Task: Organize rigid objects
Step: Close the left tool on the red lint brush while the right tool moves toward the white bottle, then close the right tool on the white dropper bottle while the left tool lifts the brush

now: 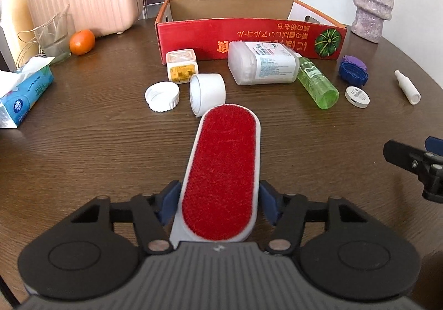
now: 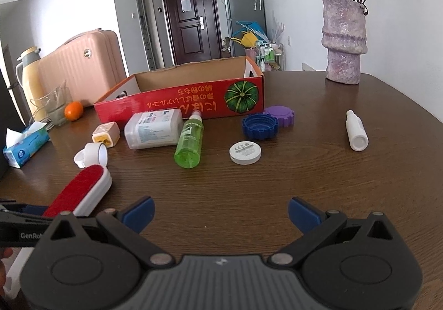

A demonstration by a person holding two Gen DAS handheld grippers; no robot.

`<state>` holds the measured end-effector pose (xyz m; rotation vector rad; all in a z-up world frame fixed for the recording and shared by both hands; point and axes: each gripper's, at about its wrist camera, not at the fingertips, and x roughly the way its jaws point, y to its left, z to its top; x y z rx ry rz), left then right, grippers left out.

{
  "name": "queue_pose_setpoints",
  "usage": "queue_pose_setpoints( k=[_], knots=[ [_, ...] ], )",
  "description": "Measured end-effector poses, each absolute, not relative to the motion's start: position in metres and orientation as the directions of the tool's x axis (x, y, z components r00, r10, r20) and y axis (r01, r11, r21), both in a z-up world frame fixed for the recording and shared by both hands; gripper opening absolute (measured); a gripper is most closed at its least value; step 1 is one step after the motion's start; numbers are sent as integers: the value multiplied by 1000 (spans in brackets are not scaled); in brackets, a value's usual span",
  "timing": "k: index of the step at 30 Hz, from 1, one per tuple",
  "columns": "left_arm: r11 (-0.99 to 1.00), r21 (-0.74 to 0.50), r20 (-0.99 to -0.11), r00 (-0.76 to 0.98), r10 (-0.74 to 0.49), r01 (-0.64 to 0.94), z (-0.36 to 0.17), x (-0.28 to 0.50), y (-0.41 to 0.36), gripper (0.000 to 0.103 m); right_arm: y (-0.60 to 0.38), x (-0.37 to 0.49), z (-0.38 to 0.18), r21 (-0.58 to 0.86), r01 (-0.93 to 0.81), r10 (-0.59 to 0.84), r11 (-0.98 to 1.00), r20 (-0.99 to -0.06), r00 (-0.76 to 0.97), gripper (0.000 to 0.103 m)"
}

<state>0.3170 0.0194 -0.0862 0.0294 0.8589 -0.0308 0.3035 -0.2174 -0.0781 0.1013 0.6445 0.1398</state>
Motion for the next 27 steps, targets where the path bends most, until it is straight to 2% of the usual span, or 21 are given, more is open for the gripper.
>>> queue_pose_setpoints(
  k=[14, 27],
  knots=[
    [999, -21, -702, 711, -41, 37, -67, 301, 20, 57, -231, 301, -74, 136, -62, 131, 989, -582, 803, 103],
    [1000, -21, -657, 754, -20, 9, -47, 297, 29, 57, -286, 340, -72, 37, 35, -8, 999, -570, 822, 103]
  ],
)
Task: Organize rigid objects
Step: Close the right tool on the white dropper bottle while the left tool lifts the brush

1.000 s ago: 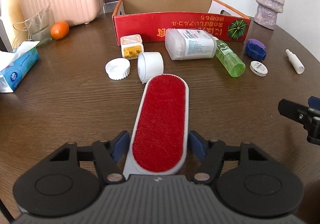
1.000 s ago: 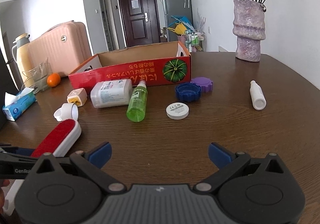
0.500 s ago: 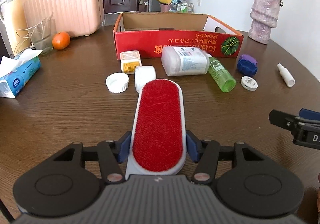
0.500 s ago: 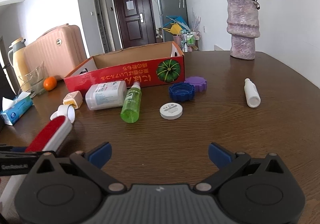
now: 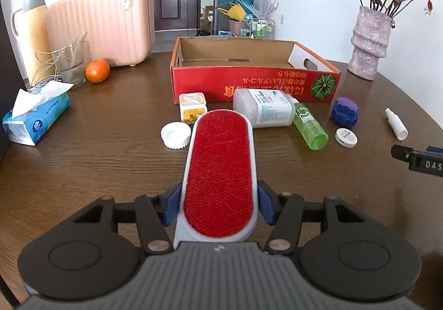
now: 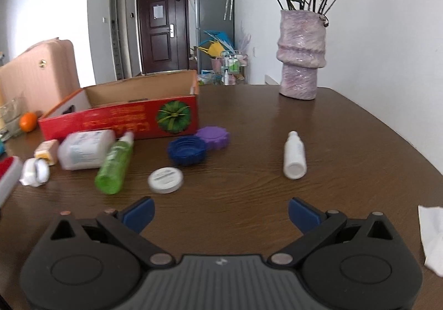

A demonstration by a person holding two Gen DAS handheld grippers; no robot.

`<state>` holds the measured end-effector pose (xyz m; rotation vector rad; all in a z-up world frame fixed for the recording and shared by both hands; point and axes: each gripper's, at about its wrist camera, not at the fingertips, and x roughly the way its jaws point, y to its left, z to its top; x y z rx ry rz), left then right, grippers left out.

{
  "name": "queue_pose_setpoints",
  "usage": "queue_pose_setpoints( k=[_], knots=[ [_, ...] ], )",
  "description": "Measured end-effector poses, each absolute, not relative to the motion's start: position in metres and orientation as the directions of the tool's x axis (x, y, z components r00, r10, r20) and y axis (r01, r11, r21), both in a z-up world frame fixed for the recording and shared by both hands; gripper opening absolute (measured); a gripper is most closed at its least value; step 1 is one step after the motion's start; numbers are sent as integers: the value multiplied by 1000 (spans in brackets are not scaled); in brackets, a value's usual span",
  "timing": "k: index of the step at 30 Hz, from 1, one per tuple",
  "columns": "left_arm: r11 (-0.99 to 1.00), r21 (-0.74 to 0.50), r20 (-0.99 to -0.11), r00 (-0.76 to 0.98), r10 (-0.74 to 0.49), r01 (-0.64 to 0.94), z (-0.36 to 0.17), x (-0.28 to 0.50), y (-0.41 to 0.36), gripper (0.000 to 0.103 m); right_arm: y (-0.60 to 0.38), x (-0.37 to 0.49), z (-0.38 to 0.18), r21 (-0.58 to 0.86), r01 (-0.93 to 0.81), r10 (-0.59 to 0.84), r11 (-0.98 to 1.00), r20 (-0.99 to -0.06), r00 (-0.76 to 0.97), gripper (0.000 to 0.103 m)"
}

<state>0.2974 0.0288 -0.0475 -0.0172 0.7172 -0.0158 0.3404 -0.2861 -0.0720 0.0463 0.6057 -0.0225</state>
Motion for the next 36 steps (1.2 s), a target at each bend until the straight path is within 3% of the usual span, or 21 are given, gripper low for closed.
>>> queue_pose_setpoints(
  k=[20, 26, 32, 36],
  knots=[
    [995, -28, -638, 768, 58, -98, -31, 311, 48, 57, -349, 423, -81, 7, 166, -133, 986, -567, 813, 98],
    [993, -21, -638, 766, 79, -120, -29, 315, 51, 57, -359, 442, -92, 16, 205, -155, 979, -596, 788, 89],
    [991, -21, -644, 760, 85, -129, -31, 319, 50, 57, -368, 454, -100, 38, 221, -150, 974, -624, 767, 69],
    [991, -20, -650, 755, 86, -130, -32, 320, 49, 57, -369, 455, -102, 39, 223, -150, 974, -624, 767, 66]
  ],
)
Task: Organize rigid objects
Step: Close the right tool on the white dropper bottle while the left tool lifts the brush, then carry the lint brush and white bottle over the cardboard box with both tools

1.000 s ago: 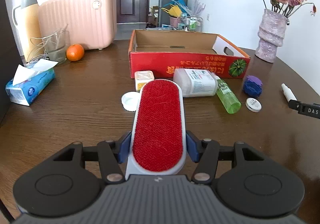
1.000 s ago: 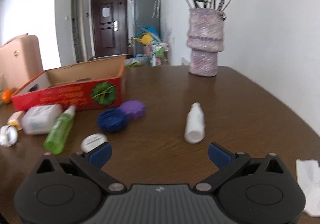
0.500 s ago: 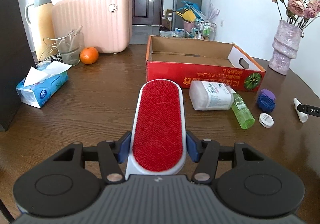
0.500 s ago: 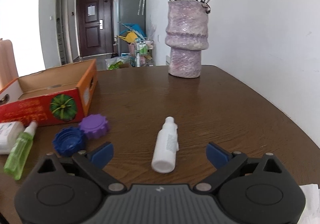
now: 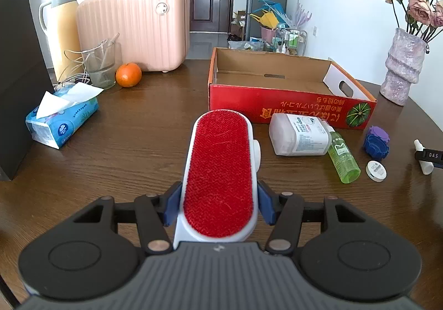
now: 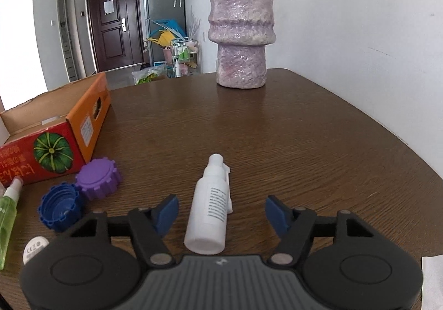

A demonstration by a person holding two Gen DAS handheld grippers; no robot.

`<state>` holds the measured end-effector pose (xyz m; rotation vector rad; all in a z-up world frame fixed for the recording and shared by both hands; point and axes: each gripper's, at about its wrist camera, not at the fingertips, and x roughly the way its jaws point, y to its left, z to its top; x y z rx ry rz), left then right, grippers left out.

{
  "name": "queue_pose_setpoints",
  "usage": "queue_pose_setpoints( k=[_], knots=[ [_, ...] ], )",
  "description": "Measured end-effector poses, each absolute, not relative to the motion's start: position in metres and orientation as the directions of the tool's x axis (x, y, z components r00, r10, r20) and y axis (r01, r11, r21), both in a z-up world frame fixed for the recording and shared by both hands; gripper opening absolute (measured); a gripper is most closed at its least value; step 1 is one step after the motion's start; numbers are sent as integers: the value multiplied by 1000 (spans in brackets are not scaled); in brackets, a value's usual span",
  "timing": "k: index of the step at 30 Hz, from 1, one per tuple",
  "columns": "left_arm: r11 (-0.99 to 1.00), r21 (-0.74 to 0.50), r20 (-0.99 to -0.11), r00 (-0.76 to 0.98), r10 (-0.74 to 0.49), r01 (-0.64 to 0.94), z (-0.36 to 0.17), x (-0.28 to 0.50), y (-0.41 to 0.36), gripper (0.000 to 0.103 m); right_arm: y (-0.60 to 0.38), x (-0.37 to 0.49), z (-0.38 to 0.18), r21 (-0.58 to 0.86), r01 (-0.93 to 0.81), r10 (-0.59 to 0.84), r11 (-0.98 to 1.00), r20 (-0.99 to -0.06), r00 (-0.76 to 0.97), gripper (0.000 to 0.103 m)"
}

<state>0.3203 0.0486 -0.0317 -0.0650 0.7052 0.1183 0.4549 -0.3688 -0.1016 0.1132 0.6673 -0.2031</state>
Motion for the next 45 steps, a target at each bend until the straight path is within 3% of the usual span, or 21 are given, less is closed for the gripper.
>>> queue_pose_setpoints(
  k=[6, 10, 11, 12, 30, 45],
  knots=[
    [992, -16, -649, 756, 87, -128, -32, 321, 47, 57, -369, 460, -104, 33, 216, -145, 976, -641, 753, 47],
    [991, -14, -650, 755, 90, -130, -32, 320, 47, 57, -369, 458, -104, 35, 217, -145, 976, -639, 755, 41],
    [991, -13, -651, 754, 90, -130, -32, 320, 47, 57, -369, 458, -104, 38, 214, -141, 976, -637, 758, 32],
    [991, -13, -651, 753, 91, -130, -32, 320, 46, 57, -369, 457, -104, 40, 215, -141, 976, -634, 760, 30],
    [992, -27, -641, 763, 81, -127, -28, 314, 49, 57, -341, 406, -86, 138, 143, -50, 980, -528, 848, 27],
    [995, -30, -621, 782, 56, -95, -7, 311, 38, 57, -277, 350, -58, 206, -28, 113, 978, -413, 904, 27]
  ],
)
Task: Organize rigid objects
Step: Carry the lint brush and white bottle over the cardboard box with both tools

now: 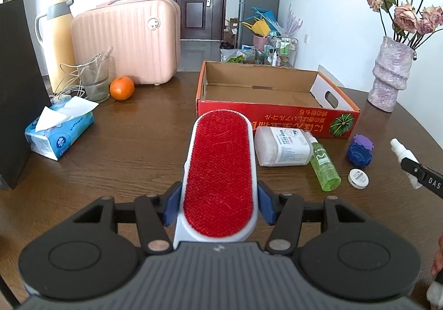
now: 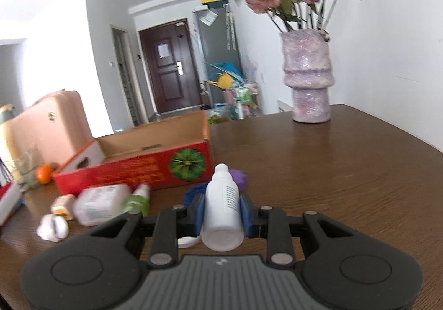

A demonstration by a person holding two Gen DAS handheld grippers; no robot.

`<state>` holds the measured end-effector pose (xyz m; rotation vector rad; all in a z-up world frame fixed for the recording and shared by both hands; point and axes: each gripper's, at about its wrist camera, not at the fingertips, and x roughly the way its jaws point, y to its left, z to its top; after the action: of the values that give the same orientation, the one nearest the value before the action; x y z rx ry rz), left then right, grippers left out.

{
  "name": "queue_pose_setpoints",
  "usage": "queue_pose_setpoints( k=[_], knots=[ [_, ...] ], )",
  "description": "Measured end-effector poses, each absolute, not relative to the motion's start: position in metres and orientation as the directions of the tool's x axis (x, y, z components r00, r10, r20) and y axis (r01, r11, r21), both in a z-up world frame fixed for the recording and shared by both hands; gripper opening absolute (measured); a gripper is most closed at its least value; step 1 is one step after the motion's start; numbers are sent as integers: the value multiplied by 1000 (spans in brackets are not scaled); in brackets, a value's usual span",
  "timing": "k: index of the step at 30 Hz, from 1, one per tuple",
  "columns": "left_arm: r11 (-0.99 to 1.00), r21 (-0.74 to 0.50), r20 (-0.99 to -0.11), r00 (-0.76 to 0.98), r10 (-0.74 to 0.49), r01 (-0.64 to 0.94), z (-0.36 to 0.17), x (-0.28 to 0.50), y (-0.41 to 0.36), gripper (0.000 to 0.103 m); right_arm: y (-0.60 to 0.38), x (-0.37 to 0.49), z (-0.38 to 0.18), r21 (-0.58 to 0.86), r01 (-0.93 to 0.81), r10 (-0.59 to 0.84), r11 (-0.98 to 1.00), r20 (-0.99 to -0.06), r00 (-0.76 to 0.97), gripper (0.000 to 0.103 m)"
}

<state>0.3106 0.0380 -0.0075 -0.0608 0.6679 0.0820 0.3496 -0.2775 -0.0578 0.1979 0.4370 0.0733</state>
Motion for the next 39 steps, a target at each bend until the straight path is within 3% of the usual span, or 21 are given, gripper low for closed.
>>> queue_pose_setpoints(
  k=[39],
  knots=[
    [990, -87, -579, 814, 42, -113, 35, 422, 13, 57, -185, 427, 0, 219, -211, 268, 953, -276, 923, 27]
  ],
)
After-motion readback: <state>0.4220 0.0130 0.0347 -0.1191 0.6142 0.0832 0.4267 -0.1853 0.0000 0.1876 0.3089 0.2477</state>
